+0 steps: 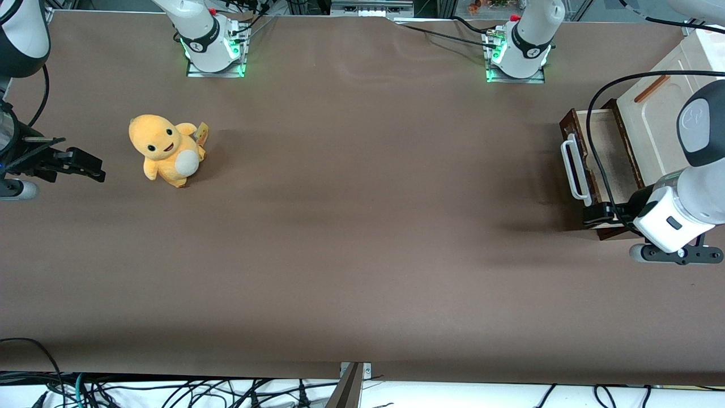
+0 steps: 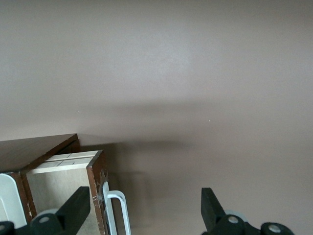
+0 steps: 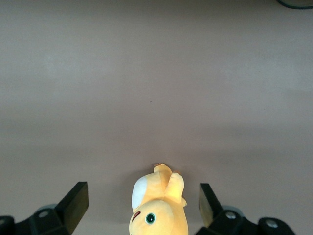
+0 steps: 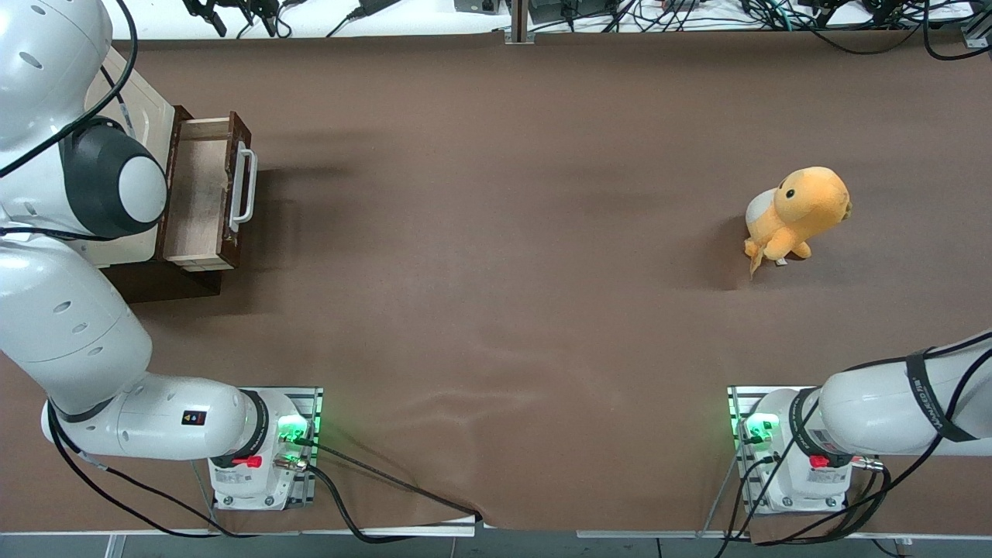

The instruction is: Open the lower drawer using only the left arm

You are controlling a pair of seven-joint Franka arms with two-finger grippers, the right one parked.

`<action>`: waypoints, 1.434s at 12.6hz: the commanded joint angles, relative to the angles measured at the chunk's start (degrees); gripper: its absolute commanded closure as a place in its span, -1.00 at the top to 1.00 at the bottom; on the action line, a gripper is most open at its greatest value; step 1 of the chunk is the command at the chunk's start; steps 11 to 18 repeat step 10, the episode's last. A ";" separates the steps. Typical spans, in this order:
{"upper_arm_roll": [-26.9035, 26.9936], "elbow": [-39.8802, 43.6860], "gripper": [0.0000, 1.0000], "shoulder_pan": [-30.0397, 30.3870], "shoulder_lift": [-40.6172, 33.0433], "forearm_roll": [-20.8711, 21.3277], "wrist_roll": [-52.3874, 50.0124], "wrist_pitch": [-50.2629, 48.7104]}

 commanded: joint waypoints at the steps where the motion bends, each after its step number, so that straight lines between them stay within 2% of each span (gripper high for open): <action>1: 0.08 -1.60 1.00 -0.42 -1.73 1.84 1.16 -0.91; 18: 0.00 -1.60 1.00 -0.42 -1.73 1.32 1.25 -2.14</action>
